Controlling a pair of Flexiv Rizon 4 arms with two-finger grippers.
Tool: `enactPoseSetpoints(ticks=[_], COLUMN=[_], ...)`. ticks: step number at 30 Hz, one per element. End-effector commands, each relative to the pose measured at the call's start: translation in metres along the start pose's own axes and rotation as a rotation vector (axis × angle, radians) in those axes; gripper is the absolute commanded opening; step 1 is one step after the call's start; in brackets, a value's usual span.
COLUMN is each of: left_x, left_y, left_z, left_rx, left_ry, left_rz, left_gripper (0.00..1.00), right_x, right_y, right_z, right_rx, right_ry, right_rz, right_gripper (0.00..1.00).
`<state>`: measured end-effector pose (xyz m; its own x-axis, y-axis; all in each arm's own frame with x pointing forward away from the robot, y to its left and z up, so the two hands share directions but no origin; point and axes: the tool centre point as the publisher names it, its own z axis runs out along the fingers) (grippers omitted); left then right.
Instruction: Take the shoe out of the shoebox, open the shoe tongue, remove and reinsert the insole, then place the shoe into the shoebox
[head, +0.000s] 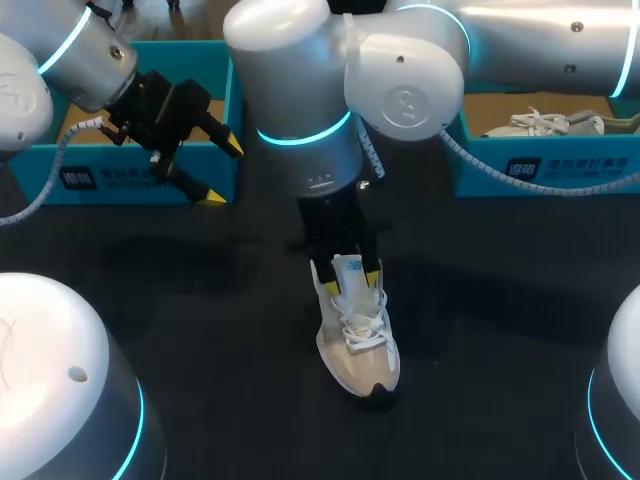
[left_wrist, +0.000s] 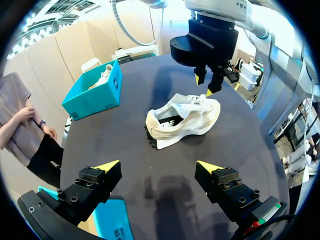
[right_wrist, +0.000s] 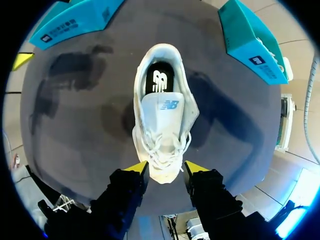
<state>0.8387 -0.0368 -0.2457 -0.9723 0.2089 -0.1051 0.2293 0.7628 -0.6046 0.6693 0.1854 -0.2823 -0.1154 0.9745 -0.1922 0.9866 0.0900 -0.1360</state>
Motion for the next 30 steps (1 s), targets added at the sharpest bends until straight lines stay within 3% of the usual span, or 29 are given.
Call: enactPoseSetpoints(ticks=[1,8,18,25,30], left_x=[0.001,0.001,0.001,0.001,0.001], left_y=[0.000,0.000,0.000,0.000,0.000], left_z=[-0.001,-0.001,-0.001,-0.001,-0.001], left_rx=[-0.005,-0.005,-0.005,-0.005,-0.005], left_ry=[-0.001,-0.001,-0.001,-0.001,-0.001], left_rz=[0.000,0.000,0.000,0.000,0.000], left_gripper=[1.00,1.00,1.00,1.00,1.00], right_x=[-0.003,-0.004,-0.002,-0.003,-0.002], right_y=[0.005,0.019,0.053,0.066,0.067], right_z=[0.004,0.014,0.034,0.052,0.061], right_rx=[-0.001,-0.027,-0.046,-0.046,-0.041], right_ry=[0.010,0.031,0.056,0.077,0.093], right_rz=[-0.007,-0.030,-0.083,-0.101,-0.105], right_gripper=[0.43,0.36,0.27,0.16,0.14])
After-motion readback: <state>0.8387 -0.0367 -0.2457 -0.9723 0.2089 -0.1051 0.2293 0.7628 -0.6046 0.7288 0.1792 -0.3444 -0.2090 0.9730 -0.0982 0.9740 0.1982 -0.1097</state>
